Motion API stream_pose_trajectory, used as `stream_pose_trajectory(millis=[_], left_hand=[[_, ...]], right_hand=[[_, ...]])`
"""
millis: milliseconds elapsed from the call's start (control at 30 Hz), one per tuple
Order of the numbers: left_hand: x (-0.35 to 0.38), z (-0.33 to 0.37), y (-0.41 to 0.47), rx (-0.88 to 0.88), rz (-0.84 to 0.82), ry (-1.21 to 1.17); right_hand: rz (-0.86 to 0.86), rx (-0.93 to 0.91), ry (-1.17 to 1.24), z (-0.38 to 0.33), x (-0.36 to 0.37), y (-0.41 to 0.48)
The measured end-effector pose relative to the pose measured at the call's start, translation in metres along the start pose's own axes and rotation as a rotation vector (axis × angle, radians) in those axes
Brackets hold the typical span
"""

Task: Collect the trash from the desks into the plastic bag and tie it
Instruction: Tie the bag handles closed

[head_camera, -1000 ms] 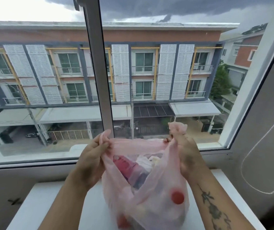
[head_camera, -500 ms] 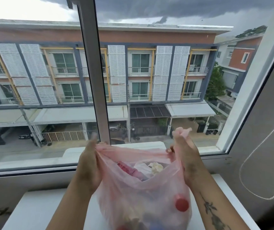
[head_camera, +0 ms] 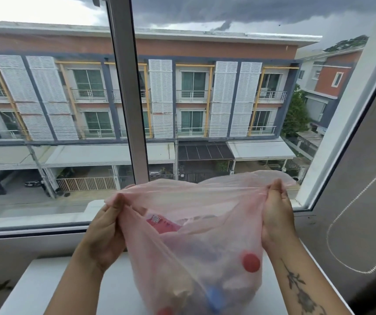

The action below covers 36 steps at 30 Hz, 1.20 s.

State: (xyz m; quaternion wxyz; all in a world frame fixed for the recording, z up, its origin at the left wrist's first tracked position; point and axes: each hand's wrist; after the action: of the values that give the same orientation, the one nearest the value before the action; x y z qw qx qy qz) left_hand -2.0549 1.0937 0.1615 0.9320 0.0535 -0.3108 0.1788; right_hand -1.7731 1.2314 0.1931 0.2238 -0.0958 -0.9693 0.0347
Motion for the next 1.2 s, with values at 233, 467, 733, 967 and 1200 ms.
stream_pose_trajectory(millis=[233, 467, 733, 967, 1200], left_hand=[[-0.012, 0.007, 0.002, -0.081, -0.026, -0.088], [0.033, -0.005, 0.012, -0.032, 0.251, -0.243], [0.029, -0.005, 0.007, 0.111, 0.041, -0.038], [0.051, -0.02, 0.013, 0.082, 0.228, 0.016], [0.048, -0.017, 0.009, 0.103, -0.014, 0.089]], right_hand=[[-0.076, 0.222, 0.391, -0.01, 0.004, -0.003], [-0.248, 0.078, 0.214, -0.006, 0.014, -0.014], [-0.239, 0.033, 0.265, -0.005, 0.008, -0.011], [-0.244, 0.117, 0.092, 0.006, 0.018, -0.017], [-0.403, 0.086, 0.015, 0.012, 0.012, -0.021]])
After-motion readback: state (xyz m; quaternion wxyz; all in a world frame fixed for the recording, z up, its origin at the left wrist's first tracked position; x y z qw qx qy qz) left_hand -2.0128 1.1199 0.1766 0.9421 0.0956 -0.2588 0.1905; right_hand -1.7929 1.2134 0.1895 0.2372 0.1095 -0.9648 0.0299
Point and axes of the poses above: each hand's wrist, its own y-axis towards the middle knuckle, its own x-axis out of the palm, z = x × y, and after that the axes turned 2 degrees about y, right-handed
